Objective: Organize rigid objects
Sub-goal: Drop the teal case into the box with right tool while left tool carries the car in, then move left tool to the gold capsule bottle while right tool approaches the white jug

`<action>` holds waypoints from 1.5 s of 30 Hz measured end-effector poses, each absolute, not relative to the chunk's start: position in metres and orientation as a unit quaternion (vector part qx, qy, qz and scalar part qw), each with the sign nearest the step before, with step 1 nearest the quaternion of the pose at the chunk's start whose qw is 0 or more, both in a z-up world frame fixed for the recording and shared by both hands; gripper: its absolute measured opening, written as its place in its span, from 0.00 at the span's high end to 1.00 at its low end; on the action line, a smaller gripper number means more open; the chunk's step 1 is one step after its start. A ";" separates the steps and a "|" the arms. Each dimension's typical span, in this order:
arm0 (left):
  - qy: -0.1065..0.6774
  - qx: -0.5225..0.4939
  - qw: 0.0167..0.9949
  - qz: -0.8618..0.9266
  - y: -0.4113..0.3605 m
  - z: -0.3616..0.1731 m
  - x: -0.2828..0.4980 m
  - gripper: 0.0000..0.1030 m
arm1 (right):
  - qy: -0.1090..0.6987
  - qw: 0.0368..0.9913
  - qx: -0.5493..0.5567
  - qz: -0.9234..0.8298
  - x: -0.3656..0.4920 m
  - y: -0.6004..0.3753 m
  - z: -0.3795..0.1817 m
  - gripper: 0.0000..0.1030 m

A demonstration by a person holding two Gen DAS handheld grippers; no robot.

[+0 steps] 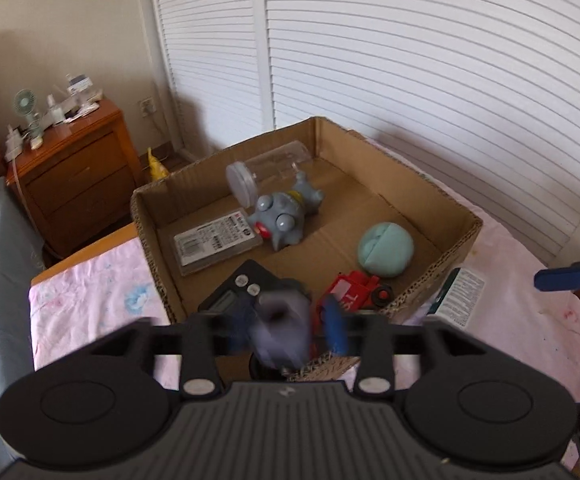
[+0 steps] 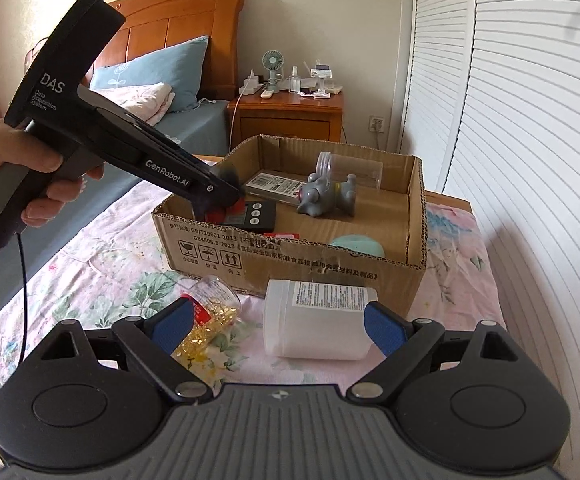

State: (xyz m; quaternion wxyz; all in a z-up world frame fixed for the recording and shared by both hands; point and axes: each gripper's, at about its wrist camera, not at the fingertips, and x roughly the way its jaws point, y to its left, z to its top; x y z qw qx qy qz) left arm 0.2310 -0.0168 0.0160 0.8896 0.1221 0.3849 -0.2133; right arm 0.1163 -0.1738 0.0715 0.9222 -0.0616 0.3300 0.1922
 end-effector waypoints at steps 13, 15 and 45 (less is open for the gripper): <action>0.349 0.128 0.912 -0.173 -0.010 0.015 0.163 0.03 | 0.346 0.928 -0.036 0.136 0.107 -0.179 0.052 0.00; 0.356 0.116 0.911 -0.173 -0.011 0.009 0.152 0.03 | 0.349 0.927 -0.026 0.133 0.104 -0.181 0.048 0.00; 0.427 0.071 0.898 -0.078 0.033 -0.062 0.151 0.03 | 0.384 0.916 -0.030 0.112 0.106 -0.182 0.021 0.00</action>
